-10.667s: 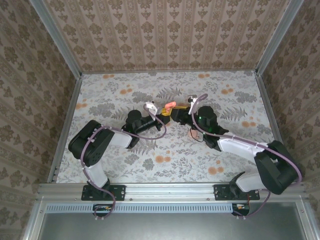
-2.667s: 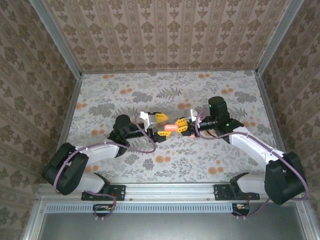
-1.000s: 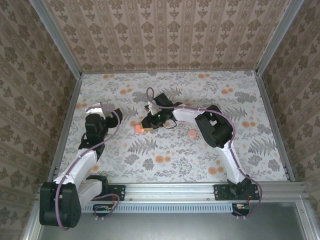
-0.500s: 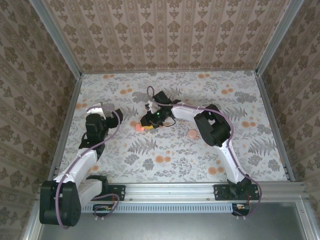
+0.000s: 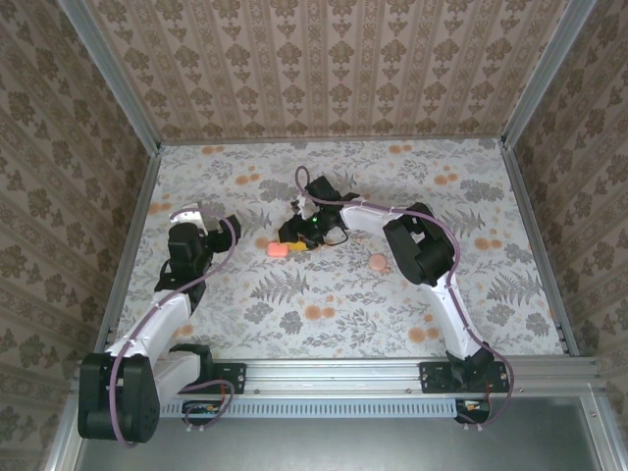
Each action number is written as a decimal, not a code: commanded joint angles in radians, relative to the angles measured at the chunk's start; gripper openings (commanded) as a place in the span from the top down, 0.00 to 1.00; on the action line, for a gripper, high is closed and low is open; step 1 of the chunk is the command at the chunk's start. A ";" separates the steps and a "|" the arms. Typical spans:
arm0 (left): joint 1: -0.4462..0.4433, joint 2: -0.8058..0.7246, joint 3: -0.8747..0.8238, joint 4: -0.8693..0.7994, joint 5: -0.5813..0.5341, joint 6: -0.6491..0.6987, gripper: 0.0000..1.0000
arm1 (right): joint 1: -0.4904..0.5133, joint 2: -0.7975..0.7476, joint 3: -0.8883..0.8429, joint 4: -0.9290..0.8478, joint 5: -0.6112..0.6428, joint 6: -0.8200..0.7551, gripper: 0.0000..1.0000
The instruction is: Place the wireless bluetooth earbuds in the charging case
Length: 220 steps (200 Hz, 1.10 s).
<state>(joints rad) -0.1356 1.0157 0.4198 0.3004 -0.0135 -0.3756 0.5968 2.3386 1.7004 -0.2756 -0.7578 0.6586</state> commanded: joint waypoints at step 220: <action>-0.215 0.262 0.156 -0.048 0.103 0.041 0.10 | -0.104 -0.585 -0.447 -0.612 0.792 -0.324 0.28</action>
<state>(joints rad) -0.3401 1.2709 0.5358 0.2661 0.0830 -0.3550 0.4950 1.6989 1.2423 -0.8478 -0.0246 0.3611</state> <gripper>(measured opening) 0.904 0.716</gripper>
